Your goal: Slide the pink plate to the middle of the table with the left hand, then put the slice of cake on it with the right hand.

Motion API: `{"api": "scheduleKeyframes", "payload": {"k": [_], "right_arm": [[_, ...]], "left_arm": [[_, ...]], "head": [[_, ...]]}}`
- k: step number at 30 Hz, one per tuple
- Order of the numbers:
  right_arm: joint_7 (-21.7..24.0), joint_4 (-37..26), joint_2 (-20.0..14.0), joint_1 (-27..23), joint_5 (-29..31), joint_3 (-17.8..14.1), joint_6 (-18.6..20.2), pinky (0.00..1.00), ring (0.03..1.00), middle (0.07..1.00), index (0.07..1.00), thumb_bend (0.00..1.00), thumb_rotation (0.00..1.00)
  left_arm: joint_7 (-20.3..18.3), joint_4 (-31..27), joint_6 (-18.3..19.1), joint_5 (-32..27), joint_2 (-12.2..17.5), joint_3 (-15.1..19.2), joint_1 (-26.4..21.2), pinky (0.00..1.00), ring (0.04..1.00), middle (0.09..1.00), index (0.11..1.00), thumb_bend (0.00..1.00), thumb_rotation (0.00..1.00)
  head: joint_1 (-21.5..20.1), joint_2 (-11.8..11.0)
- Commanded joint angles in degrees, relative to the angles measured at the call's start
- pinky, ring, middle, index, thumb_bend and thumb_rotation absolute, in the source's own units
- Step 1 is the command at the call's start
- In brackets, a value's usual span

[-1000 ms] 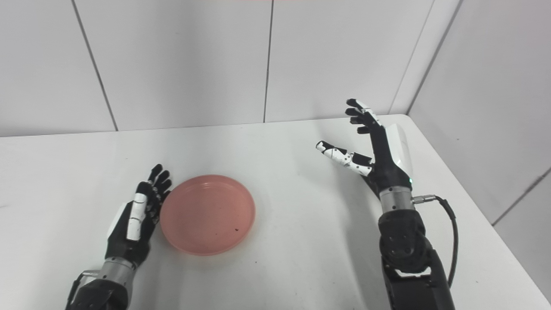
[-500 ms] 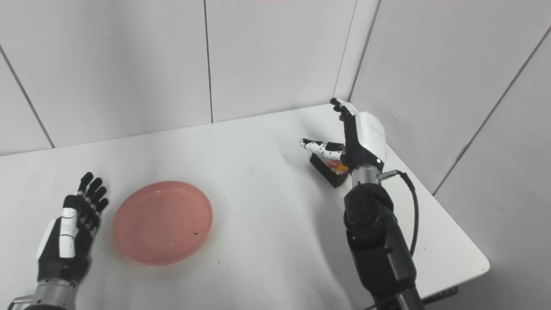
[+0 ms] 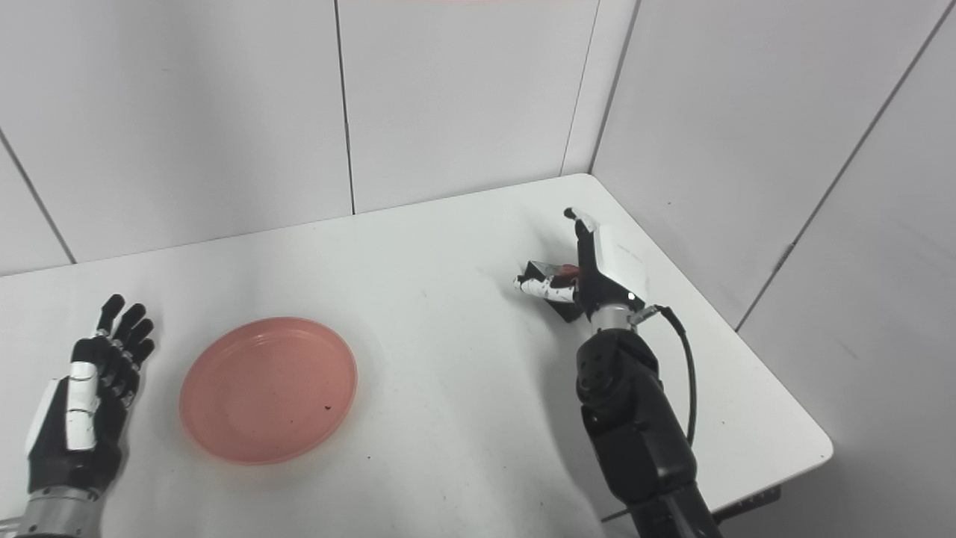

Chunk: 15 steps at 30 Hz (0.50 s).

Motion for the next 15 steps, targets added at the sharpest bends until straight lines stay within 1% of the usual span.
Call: {"api": "scheduleKeyframes", "payload": {"k": [1, 4, 8, 10, 11, 12, 13, 14, 15], "right_arm": [[-2.0, 0.8, -1.8, -2.1, 0.3, 0.2, -1.5, 0.80, 0.878, 0.885, 0.847, 0.88, 0.29], [-1.2, 2.7, -1.9, -2.5, 1.1, 1.0, -0.5, 0.81, 0.899, 0.901, 0.854, 0.87, 0.28], [-1.5, 5.8, -2.4, -2.8, 2.5, 1.8, -1.6, 0.80, 0.899, 0.900, 0.839, 0.86, 0.23], [-2.9, 7.2, -2.5, -2.9, 2.1, 2.3, -1.8, 0.79, 0.882, 0.883, 0.820, 0.87, 0.21], [-3.7, 7.5, -2.5, -2.9, 2.0, 2.5, -2.0, 0.77, 0.867, 0.869, 0.803, 0.85, 0.17], [-4.2, 7.7, -2.6, -2.9, 2.1, 2.7, -2.0, 0.77, 0.865, 0.868, 0.801, 0.85, 0.16], [-4.5, 8.1, -2.5, -3.0, 2.6, 2.6, -2.1, 0.76, 0.855, 0.857, 0.794, 0.85, 0.14], [-4.7, 8.6, -2.5, -3.1, 3.2, 2.5, -2.3, 0.72, 0.815, 0.827, 0.783, 0.84, 0.12], [-5.2, 9.2, -2.4, -3.2, 3.9, 2.3, -2.7, 0.67, 0.755, 0.791, 0.768, 0.83, 0.08]], "left_arm": [[-0.6, 1.7, -0.9, -0.3, 0.4, 0.2, 3.5, 1.00, 0.983, 0.977, 0.983, 0.66, 1.00], [-0.4, 1.2, -0.6, 0.0, 0.3, 0.2, 3.6, 0.99, 0.980, 0.976, 0.980, 0.66, 1.00], [-0.6, 0.7, -0.1, 0.1, 0.4, 0.0, 3.8, 1.00, 0.985, 0.979, 0.982, 0.67, 1.00], [-0.3, 0.4, 0.0, 0.3, 0.2, 0.0, 3.9, 0.99, 0.981, 0.975, 0.976, 0.67, 1.00], [-0.5, 0.4, -0.2, 0.2, 0.2, -0.1, 3.8, 1.00, 0.985, 0.980, 0.982, 0.66, 1.00], [-0.5, 0.4, -0.2, 0.2, 0.2, -0.1, 3.8, 1.00, 0.985, 0.981, 0.983, 0.66, 1.00], [-0.5, 0.5, -0.2, 0.2, 0.1, -0.1, 3.8, 1.00, 0.986, 0.981, 0.983, 0.66, 1.00], [-0.5, 0.6, -0.2, 0.2, 0.2, -0.1, 3.7, 1.00, 0.986, 0.980, 0.981, 0.67, 1.00], [-0.6, 0.6, -0.2, 0.2, 0.2, -0.1, 3.7, 1.00, 0.987, 0.981, 0.982, 0.67, 1.00]], "head": [[0.1, 0.1], [0.2, 0.1], [0.6, 0.3], [0.7, 0.4], [0.7, 0.4], [0.7, 0.4], [0.7, 0.4], [0.7, 0.4], [0.8, 0.5]]}}
